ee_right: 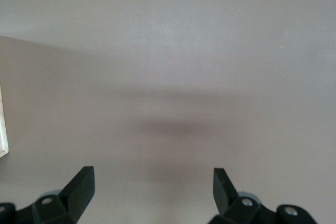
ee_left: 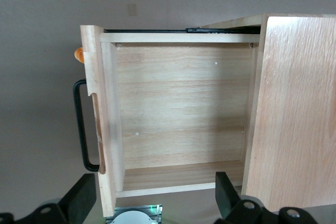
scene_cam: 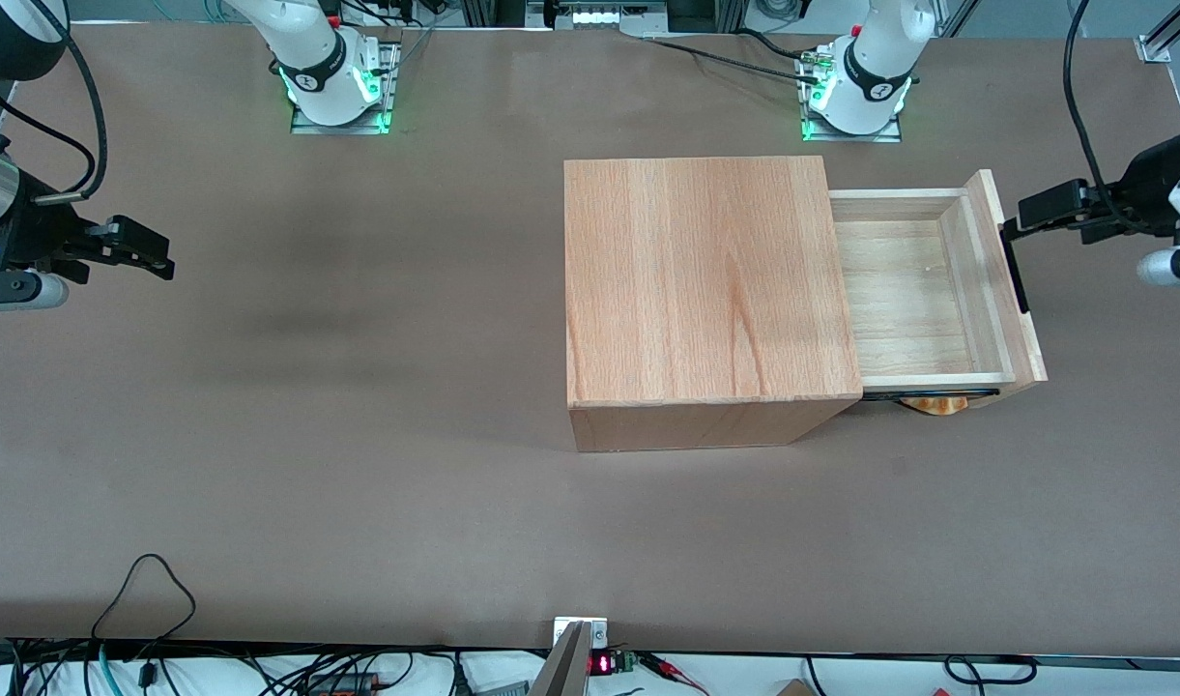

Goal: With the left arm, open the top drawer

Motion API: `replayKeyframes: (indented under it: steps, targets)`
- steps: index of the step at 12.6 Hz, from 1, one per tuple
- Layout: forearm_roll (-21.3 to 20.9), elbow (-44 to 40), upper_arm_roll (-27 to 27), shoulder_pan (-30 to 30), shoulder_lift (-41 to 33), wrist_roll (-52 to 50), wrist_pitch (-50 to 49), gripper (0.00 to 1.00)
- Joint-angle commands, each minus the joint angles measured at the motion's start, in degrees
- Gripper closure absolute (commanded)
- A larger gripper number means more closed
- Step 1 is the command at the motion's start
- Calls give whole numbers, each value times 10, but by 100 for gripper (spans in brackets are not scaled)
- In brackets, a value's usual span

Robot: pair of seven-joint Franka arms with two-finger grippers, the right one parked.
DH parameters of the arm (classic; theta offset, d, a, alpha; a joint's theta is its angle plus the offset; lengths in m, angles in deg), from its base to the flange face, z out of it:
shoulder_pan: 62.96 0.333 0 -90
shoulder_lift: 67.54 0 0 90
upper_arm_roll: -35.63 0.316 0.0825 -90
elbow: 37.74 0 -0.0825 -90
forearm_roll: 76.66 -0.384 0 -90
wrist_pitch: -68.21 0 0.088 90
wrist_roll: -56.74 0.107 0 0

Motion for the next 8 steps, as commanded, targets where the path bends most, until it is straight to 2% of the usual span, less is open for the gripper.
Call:
replayKeyframes:
  steps: [1,8]
  targets:
    - [-33,23,1,-17,-39,-4,-1,0]
    - [-61,117,2,-18,-99,-2,45,0]
